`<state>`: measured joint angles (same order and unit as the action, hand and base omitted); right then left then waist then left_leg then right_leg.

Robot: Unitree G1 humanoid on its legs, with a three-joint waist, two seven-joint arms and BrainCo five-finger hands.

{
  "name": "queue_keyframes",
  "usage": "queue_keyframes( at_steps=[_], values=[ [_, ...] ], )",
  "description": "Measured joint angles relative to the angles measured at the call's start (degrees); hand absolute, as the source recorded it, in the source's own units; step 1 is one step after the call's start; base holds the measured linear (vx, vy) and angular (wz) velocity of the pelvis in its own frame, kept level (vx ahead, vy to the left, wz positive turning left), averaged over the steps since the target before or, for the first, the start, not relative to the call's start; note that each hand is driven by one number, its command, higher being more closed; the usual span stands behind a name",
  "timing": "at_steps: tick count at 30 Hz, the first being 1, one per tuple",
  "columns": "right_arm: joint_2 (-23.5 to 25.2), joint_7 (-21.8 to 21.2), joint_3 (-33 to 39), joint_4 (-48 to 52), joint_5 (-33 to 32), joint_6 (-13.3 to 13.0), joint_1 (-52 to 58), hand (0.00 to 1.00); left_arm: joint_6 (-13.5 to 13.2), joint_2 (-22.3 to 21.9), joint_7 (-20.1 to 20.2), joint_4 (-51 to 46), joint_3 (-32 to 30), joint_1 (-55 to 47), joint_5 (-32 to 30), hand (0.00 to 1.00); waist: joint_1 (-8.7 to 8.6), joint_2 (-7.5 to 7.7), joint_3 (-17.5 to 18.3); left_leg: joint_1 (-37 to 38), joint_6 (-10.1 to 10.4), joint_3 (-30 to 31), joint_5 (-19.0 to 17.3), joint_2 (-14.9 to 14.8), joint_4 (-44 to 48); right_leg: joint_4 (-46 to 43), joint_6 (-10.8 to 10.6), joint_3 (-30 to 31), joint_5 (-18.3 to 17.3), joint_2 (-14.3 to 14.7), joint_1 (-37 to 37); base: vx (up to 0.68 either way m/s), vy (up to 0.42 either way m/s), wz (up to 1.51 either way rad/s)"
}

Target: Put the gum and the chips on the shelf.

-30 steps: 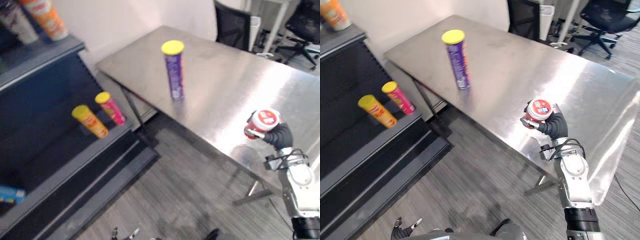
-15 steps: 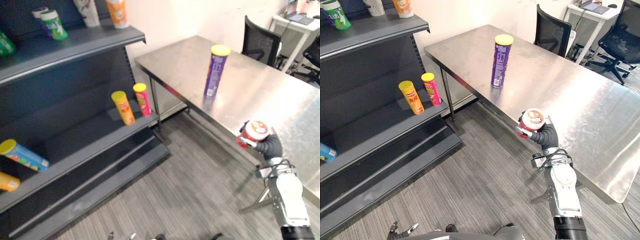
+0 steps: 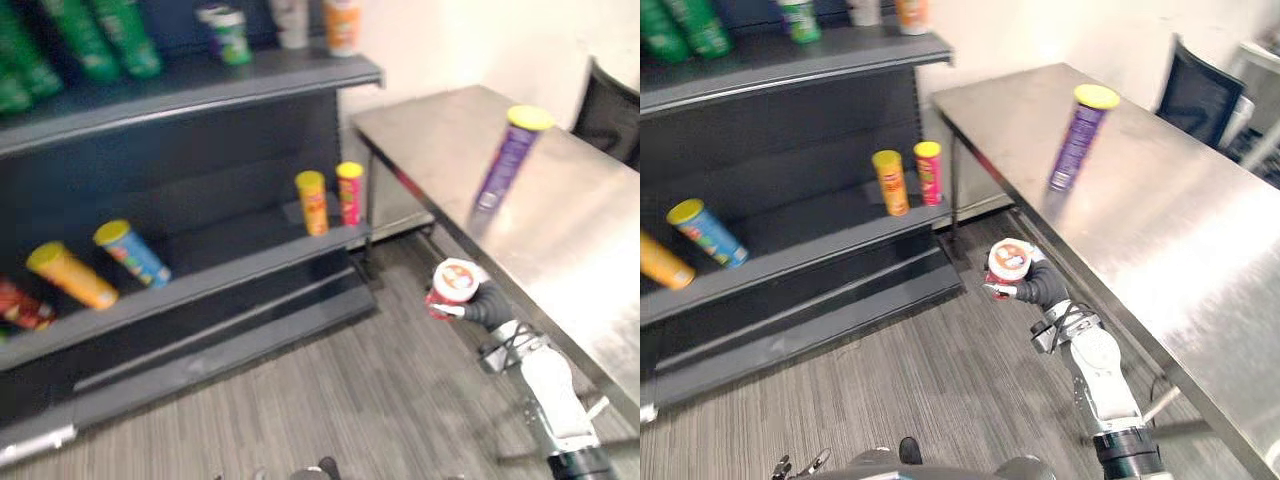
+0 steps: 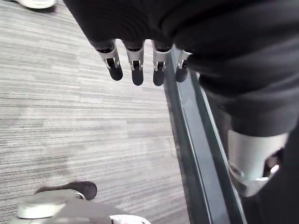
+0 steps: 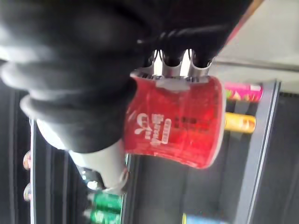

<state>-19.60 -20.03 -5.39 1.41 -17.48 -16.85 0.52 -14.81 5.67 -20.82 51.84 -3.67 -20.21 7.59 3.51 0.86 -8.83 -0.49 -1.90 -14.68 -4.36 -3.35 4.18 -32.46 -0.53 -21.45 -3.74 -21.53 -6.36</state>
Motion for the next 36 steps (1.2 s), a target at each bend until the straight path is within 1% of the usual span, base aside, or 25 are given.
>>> queue_keyframes(
  at_steps=[1, 2, 4, 5, 6, 7, 8, 9, 10, 11, 12, 13, 15, 17, 22, 24, 25, 26, 27, 28, 29, 30, 31, 32, 36],
  values=[
    [1.2, 0.5, -0.7, 0.1, 0.0, 0.0, -0.1, 1.0, 0.7, 1.4, -0.5, 0.2, 0.0, 0.6, 0.0, 0.0, -0.32, 1.43, -0.5, -1.1, -0.3, 3.2, 0.2, 0.0, 0.3, 2.5, -1.1, 5.4, -3.7, 4.3, -0.8, 0.11, -0.047, 1.57],
    [1.7, 0.9, -1.5, 0.1, 0.0, 0.0, -0.4, 1.0, 1.4, 2.2, -0.5, 0.3, 0.0, 0.9, -0.2, 0.0, -0.19, 2.49, -1.1, -1.4, -0.4, 4.4, 0.3, 0.3, 0.4, 4.5, -1.3, 7.5, -4.3, 6.4, -1.6, 0.07, -0.044, 1.19],
    [2.5, 1.1, -2.4, 0.1, 0.0, -0.1, -0.8, 1.0, 2.2, 3.2, -0.4, 0.9, 0.1, 0.9, -1.3, 0.0, 0.01, 3.71, -1.8, -1.7, -0.2, 5.7, 0.1, 1.0, 1.4, 8.3, -1.8, 9.9, -4.0, 8.6, -2.6, 0.07, -0.064, 0.9],
    [2.6, 1.2, -2.7, 0.1, 0.0, -0.1, -0.7, 1.0, 2.6, 3.2, -0.2, 0.8, 1.1, 0.9, -1.5, 0.0, -0.14, 3.62, -1.9, -2.2, 0.0, 7.4, -0.5, 1.7, 2.5, 10.6, -2.6, 12.8, -3.5, 9.9, -3.2, 0.07, -0.077, 0.86],
    [2.6, 1.3, -2.7, 0.1, -0.1, -0.1, -0.7, 1.0, 2.6, 3.3, -0.1, 0.7, 1.4, 1.0, -1.7, 0.0, -0.27, 3.63, -1.9, -2.5, 0.2, 8.2, -0.9, 1.9, 3.3, 11.7, -2.8, 14.4, -3.3, 10.5, -3.5, 0.09, -0.098, 0.86],
    [2.6, 1.9, -2.7, 0.3, -0.1, -0.1, -0.4, 1.0, 2.6, 3.5, 0.0, 0.7, 1.8, 1.6, -1.8, 0.0, -0.4, 3.61, -1.9, -3.4, 0.7, 10.2, -1.8, 2.5, 4.8, 14.3, -3.6, 16.7, -2.7, 11.5, -3.3, 0.09, -0.135, 0.86],
    [2.6, 2.2, -2.7, 0.3, -0.5, 0.0, -0.2, 1.0, 2.7, 3.6, 0.0, 0.7, 2.2, 2.4, -1.8, 0.0, -0.41, 4.17, -1.7, -3.6, 1.3, 11.5, -2.3, 3.2, 5.5, 16.9, -3.8, 16.7, -2.2, 11.3, -2.3, 0.11, -0.16, 0.83],
    [2.6, 2.2, -2.7, 0.3, -0.6, 0.0, -0.2, 1.0, 2.8, 3.9, 0.0, 0.7, 2.2, 2.7, -1.8, 0.0, -0.43, 4.56, -1.6, -3.8, 1.8, 12.0, -2.6, 3.5, 5.9, 18.1, -4.7, 16.5, -1.1, 11.2, -1.9, 0.11, -0.193, 0.65],
    [2.5, 2.3, -2.4, 0.2, -0.6, 0.0, -0.2, 1.0, 2.9, 3.3, 0.0, 0.5, 2.3, 3.2, -1.8, 0.0, -0.38, 3.91, -1.2, -3.9, 2.6, 12.3, -3.2, 2.2, 6.5, 18.6, -4.5, 15.1, -1.2, 12.0, -1.1, 0.14, -0.197, 0.33],
    [2.5, 2.2, -2.4, 0.2, -0.9, 0.0, -0.6, 1.0, 2.8, 2.7, 0.1, 0.4, 2.5, 3.3, -2.1, 0.0, -0.4, 2.94, -1.1, -4.0, 3.4, 12.1, -3.2, 0.9, 6.2, 19.1, -4.3, 14.3, -1.2, 13.0, -1.0, 0.22, -0.27, 0.2],
    [2.5, 2.3, -2.4, 0.1, -1.5, 0.0, -0.6, 1.0, 2.8, 2.2, 0.1, 0.4, 2.4, 3.5, -2.3, 0.0, -0.47, 2.18, -1.1, -3.9, 4.8, 12.1, -2.7, -0.3, 5.9, 19.5, -4.0, 13.7, -1.1, 14.0, -1.0, 0.17, -0.182, 0.04],
    [2.5, 2.4, -2.4, 0.1, -1.5, 0.0, -0.6, 1.0, 2.8, 2.1, 0.1, 0.4, 2.4, 3.5, -2.4, 0.0, -0.47, 2.05, -1.1, -4.0, 4.9, 12.1, -2.7, -0.6, 5.8, 19.5, -3.9, 13.5, -1.0, 14.2, -1.0, 0.17, -0.189, 0.02],
    [2.5, 2.8, -2.4, 0.0, -1.6, 0.2, -0.5, 1.0, 2.8, 1.8, -0.3, 0.6, 2.1, 3.2, -3.8, 0.0, -1.42, 1.7, -1.0, -3.0, 6.2, 12.2, -1.9, -2.1, 3.8, 20.6, -3.8, 12.4, -0.9, 15.6, 0.0, 0.15, -0.152, 0.04],
    [2.4, 3.7, -2.3, 0.0, -1.6, 0.2, -0.3, 1.0, 2.6, 1.8, -0.6, 0.7, 2.2, 3.2, -4.5, 0.0, -1.9, 1.49, -0.9, -2.0, 7.1, 12.1, -1.3, -3.0, 2.0, 21.7, -3.8, 11.8, -0.9, 16.5, 0.9, 0.13, -0.107, 0.03],
    [2.6, 4.4, -2.3, 0.0, -1.6, 0.3, 1.5, 1.0, 2.1, 1.8, -1.5, 0.6, 2.6, 4.2, -4.6, 0.0, -2.17, 1.01, -0.7, -1.7, 7.5, 11.8, -1.0, -3.0, 1.9, 22.8, -3.8, 11.0, -1.0, 16.5, 1.8, 0.08, -0.008, 0.09],
    [2.6, 3.4, -2.3, 0.0, -1.6, 0.3, 2.0, 1.0, 1.3, 1.8, -1.5, 0.4, 3.2, 4.4, -4.4, 0.0, -2.39, 0.59, -0.6, -3.1, 7.5, 11.6, -1.1, -2.6, 3.3, 22.8, -2.8, 10.7, -1.6, 16.1, 1.6, -0.01, 0.014, 0.16],
    [2.6, 3.2, -2.3, 0.1, -1.6, 0.3, 2.2, 1.0, 1.1, 1.9, -1.6, 0.3, 3.4, 4.5, -4.4, 0.0, -2.6, 0.31, -0.7, -4.0, 7.4, 11.2, -1.4, -2.7, 4.2, 22.7, -2.6, 10.4, -1.8, 16.0, 1.6, -0.07, 0.005, 0.33],
    [2.6, 3.2, -2.1, 0.1, -1.6, 0.3, 2.7, 1.0, 1.0, 1.7, -1.6, 0.3, 3.8, 4.7, -4.3, 0.0, -3.12, -0.49, -0.8, -5.3, 6.7, 9.9, -2.4, -3.2, 6.1, 22.2, -2.3, 9.2, -2.3, 16.0, 1.6, -0.07, 0.001, 0.27],
    [2.6, 3.2, -2.1, 0.1, -1.6, 0.3, 3.0, 1.0, 1.0, 1.7, -1.6, 0.3, 4.0, 4.9, -4.3, 0.0, -3.09, -0.74, -1.0, -5.6, 6.8, 9.7, -2.8, -3.4, 6.5, 21.6, -2.3, 9.1, -2.7, 15.9, 1.6, -0.08, 0.002, 0.25],
    [2.6, 3.2, -2.1, 0.1, -1.6, 0.3, 3.9, 1.0, 1.0, 1.6, -1.8, 0.3, 4.4, 4.9, -4.2, 0.0, -2.86, -1.08, -1.1, -5.4, 6.6, 8.6, -3.1, -3.5, 6.9, 20.1, -2.3, 8.8, -3.6, 15.6, 1.6, -0.05, -0.005, 0.32],
    [2.6, 3.2, -2.1, 0.1, -1.6, 0.3, 4.8, 1.0, 1.0, 1.5, -1.8, 0.4, 4.5, 4.9, -4.2, 0.0, -3.29, -1.32, -1.1, -5.1, 5.6, 6.6, -3.1, -3.9, 6.5, 18.1, -2.4, 7.7, -4.6, 14.5, 1.6, -0.04, -0.01, 0.45],
    [2.6, 3.4, -1.9, 0.1, -1.6, 0.2, 5.4, 1.0, 0.9, 1.6, -1.8, 0.4, 4.5, 5.1, -4.2, 0.0, -3.58, -1.35, -1.1, -4.8, 5.3, 5.2, -2.7, -4.1, 6.1, 17.1, -2.6, 7.1, -5.3, 13.8, 1.6, -0.01, -0.022, 0.71],
    [2.3, 3.8, -1.6, 0.1, -1.5, 0.1, 6.4, 1.0, 0.8, 1.6, -1.8, 0.6, 4.5, 5.4, -4.2, 0.0, -3.67, -1.37, -1.1, -4.2, 5.8, 4.2, -0.7, -3.5, 5.2, 15.1, -3.0, 6.1, -6.7, 12.2, 1.6, -0.01, 0.007, 0.67],
    [2.1, 4.2, -1.8, 0.1, -1.4, 0.1, 6.7, 1.0, 0.3, 1.5, -1.8, 0.6, 4.6, 5.4, -4.1, 0.0, -3.57, -1.36, -1.1, -4.1, 5.8, 4.6, -0.3, -2.6, 5.1, 14.0, -3.2, 5.9, -8.1, 11.1, 1.7, 0.0, 0.024, 0.54],
    [2.1, 4.6, -2.2, 0.1, -1.2, 0.0, 6.3, 1.0, -0.1, 1.2, -1.7, 0.7, 5.3, 5.3, -3.8, 0.0, -2.25, -1.89, -1.3, -4.2, 5.9, 4.4, -0.4, -1.4, 8.2, 13.7, -3.5, 6.1, -8.8, 9.4, 3.2, 0.0, 0.067, 0.15]
  ],
)
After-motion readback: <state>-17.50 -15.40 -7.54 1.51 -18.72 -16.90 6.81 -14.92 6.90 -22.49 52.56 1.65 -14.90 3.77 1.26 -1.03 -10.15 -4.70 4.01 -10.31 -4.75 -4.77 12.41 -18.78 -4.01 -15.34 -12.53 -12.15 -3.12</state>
